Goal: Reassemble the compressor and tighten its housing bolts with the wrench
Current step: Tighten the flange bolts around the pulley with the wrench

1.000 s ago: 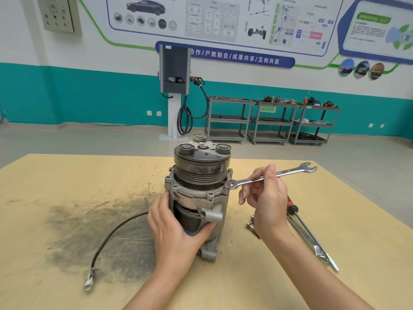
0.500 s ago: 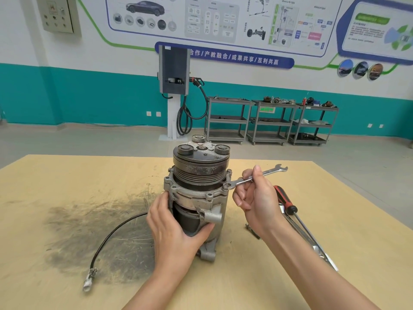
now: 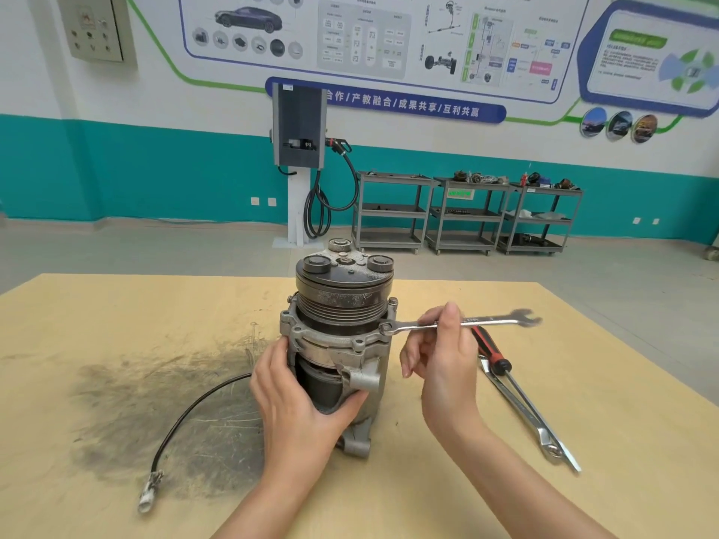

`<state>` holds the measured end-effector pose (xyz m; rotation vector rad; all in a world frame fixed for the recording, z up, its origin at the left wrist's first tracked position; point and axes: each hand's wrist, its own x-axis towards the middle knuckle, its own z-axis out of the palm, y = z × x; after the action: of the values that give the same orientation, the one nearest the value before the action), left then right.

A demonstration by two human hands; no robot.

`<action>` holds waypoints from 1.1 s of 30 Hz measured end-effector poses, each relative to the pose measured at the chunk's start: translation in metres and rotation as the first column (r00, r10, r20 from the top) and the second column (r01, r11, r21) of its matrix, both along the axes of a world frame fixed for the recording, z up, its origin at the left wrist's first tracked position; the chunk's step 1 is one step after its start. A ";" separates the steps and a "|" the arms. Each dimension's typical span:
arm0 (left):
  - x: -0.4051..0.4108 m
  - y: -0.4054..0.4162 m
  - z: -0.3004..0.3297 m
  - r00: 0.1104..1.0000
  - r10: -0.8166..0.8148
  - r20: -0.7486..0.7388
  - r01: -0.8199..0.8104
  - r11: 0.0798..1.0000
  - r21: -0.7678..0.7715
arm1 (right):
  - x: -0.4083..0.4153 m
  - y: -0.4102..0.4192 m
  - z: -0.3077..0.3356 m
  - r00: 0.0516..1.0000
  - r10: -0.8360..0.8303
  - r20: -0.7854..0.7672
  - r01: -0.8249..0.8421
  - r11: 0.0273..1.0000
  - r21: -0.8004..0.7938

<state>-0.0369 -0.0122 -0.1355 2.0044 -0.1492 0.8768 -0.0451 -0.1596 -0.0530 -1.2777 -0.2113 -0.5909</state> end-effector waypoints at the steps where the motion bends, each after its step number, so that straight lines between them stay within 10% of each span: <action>1: 0.000 0.000 0.000 1.000 -0.003 -0.001 0.003 1.000 -0.001 | -0.005 0.003 -0.003 0.993 -0.076 0.086 0.083 0.993 -0.087; 3: 0.000 0.000 0.000 1.000 -0.004 -0.001 0.004 1.000 -0.002 | -0.014 0.009 -0.005 0.930 -0.190 0.316 0.290 0.906 -0.309; 5: 0.000 0.000 0.000 1.000 -0.008 -0.008 0.008 1.000 -0.006 | -0.020 0.011 0.000 0.795 -0.249 0.553 0.570 0.621 -0.538; 8: -0.001 0.000 0.000 1.000 -0.015 0.002 0.015 1.000 -0.018 | -0.026 0.012 0.013 0.636 -0.240 0.733 0.771 0.187 -0.608; 10: 0.001 0.000 -0.001 1.000 -0.011 0.004 0.011 1.000 -0.015 | -0.030 0.012 0.021 0.610 -0.247 0.753 0.789 0.111 -0.604; 15: 0.001 0.000 -0.001 1.000 -0.006 0.017 0.007 1.000 -0.028 | -0.035 0.011 0.033 0.754 -0.174 0.633 0.628 0.470 -0.620; 21: 0.004 0.001 -0.004 1.000 0.012 -0.016 -0.012 1.000 -0.022 | -0.005 -0.014 0.046 0.997 0.034 0.069 -0.011 0.953 -0.302; 33: 0.001 -0.001 -0.003 1.000 -0.016 -0.023 0.015 0.999 -0.046 | 0.023 -0.020 0.026 0.916 0.315 -0.249 -0.293 0.948 0.124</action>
<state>-0.0362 -0.0128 -0.1382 1.9680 -0.1307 0.8392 -0.0218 -0.1793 -0.0267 -1.1981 -0.1554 -0.1549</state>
